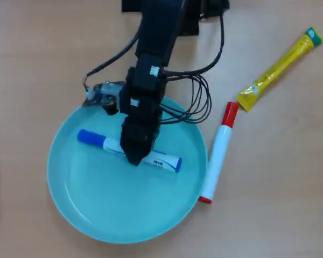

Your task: Pick up the blue pen, then put it in the green bowl

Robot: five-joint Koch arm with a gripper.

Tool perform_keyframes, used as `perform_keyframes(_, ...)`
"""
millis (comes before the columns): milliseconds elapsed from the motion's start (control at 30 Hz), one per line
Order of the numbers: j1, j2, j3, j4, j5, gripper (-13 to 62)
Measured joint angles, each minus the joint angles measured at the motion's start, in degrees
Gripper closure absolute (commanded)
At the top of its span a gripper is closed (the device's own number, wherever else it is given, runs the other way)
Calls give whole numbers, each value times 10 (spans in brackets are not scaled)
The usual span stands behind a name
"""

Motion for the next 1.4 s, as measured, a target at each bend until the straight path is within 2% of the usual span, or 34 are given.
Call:
perform_keyframes(200,2,-14,-2,-9,-1,308)
perform_keyframes(433,3,-19,-2,-22,-1,92)
perform_keyframes(600,0,-19,9,-25,6,4)
perform_keyframes(1000,-46,-3,9,32,47,-8)
perform_keyframes(1400,-70,180,142,79,47,-2)
